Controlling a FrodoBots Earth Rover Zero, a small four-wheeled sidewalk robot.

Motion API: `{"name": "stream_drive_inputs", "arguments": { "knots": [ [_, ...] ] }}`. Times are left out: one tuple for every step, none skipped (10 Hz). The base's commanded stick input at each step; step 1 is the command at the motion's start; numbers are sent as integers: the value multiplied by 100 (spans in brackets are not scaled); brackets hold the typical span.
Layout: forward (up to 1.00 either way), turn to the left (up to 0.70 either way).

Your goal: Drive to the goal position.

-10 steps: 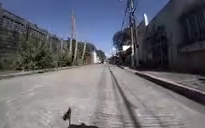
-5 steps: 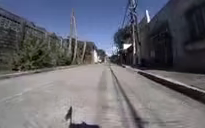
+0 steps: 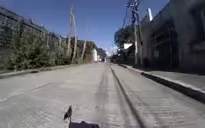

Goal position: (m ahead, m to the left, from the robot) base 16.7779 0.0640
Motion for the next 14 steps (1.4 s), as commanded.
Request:
{"name": "stream_drive_inputs", "arguments": {
  "knots": [
    [85,-3],
    [85,-3],
    [85,-3],
    [85,-3],
    [85,-3],
    [85,-3],
    [85,-3],
    [85,-3],
    [85,-3],
    [85,-3],
    [85,-3],
    [85,-15],
    [85,-32],
    [85,-34]
  ]
}}
